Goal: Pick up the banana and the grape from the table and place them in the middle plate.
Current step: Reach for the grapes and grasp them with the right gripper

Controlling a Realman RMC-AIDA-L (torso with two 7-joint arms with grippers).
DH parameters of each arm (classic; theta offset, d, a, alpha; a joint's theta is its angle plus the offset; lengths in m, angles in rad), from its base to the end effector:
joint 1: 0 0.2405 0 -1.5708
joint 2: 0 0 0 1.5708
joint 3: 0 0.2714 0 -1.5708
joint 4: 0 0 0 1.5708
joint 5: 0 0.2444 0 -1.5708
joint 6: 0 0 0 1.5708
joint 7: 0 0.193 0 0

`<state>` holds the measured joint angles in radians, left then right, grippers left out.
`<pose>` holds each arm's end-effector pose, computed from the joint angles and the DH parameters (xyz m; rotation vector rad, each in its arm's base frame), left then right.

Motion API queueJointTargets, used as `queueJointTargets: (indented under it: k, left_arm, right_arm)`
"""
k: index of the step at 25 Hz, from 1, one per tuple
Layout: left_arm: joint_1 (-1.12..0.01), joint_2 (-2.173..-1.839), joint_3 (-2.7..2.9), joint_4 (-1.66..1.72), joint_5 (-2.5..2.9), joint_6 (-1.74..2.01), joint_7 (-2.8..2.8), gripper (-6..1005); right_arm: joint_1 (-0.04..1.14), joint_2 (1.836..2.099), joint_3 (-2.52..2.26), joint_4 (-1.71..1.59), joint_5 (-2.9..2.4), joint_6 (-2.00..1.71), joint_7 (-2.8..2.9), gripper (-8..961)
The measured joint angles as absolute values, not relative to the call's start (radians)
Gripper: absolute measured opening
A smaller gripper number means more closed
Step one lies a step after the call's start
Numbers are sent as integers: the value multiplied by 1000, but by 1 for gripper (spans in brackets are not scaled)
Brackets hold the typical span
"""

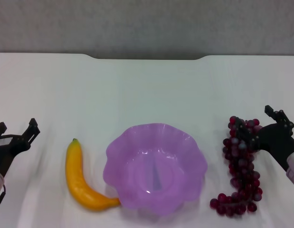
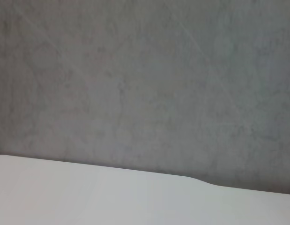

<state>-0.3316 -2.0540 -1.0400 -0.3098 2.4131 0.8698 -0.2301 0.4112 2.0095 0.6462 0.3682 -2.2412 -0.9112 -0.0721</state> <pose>-0.4050 0.3902 -0.0557 -1.5282 -0.8667 -0.6021 0.3468 0.3992 -0.0971 -1.8688 0.4622 0.4697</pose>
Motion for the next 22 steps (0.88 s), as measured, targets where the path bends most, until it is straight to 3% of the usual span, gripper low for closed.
queueJointTargets:
  k: [22]
  left_arm:
    - [-331, -2054, -1040, -309, 2415, 864, -228, 908]
  right_arm:
    - [415, 2006, 653, 400, -2241, -902, -84, 893]
